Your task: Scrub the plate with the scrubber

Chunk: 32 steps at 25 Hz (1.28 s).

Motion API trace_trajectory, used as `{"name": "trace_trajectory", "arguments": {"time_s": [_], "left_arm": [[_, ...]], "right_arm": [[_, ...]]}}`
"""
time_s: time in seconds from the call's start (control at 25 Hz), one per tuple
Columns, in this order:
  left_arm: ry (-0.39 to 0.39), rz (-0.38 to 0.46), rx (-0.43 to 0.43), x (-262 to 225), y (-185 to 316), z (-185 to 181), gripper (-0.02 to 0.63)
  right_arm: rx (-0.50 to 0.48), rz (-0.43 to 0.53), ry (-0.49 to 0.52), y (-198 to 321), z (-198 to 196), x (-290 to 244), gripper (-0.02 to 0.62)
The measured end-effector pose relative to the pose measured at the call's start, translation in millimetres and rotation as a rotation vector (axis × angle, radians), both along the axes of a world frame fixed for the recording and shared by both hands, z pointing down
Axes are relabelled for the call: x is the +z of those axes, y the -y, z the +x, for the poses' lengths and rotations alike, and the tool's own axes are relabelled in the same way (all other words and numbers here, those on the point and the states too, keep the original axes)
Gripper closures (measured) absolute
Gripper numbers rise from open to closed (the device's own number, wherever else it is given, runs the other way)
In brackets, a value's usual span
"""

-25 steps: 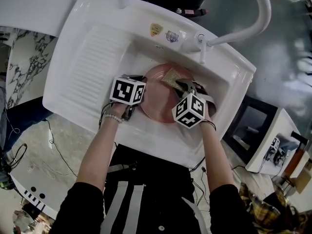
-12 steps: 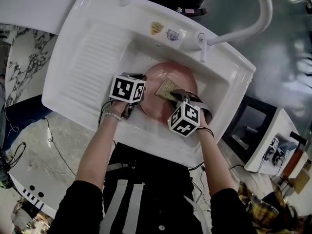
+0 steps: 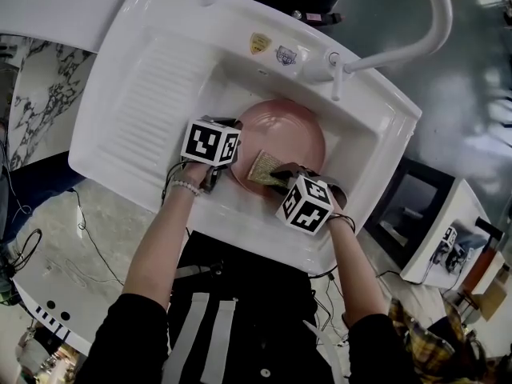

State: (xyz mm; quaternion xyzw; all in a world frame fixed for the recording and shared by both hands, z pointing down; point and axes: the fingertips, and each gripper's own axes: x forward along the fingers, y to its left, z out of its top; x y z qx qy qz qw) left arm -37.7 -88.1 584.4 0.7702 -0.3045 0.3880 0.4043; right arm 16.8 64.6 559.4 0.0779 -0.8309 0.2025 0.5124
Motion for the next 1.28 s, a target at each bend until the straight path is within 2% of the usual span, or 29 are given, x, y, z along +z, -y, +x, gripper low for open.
{"name": "trace_trajectory", "arguments": {"time_s": [0.2, 0.48, 0.64, 0.72, 0.88, 1.12, 1.28], "left_arm": [[0.002, 0.001, 0.0, 0, 0, 0, 0.592], [0.001, 0.0, 0.0, 0, 0, 0, 0.592], [-0.001, 0.001, 0.003, 0, 0, 0, 0.592], [0.0, 0.003, 0.004, 0, 0, 0, 0.594], [0.0, 0.002, 0.005, 0, 0, 0, 0.592], [0.001, 0.002, 0.004, 0, 0, 0, 0.592], [0.003, 0.006, 0.006, -1, 0, 0, 0.592]], "right_arm": [[-0.04, -0.105, 0.066, -22, -8, -9, 0.512], [-0.107, -0.148, 0.099, -36, -9, -20, 0.512], [-0.132, -0.12, 0.112, -24, -2, -33, 0.513], [-0.139, -0.056, 0.098, -8, 3, -37, 0.514], [-0.172, 0.185, 0.02, 38, 13, -34, 0.514], [-0.339, 0.535, -0.139, 90, 14, -18, 0.515], [-0.438, 0.678, -0.169, 106, 8, -6, 0.517]]}}
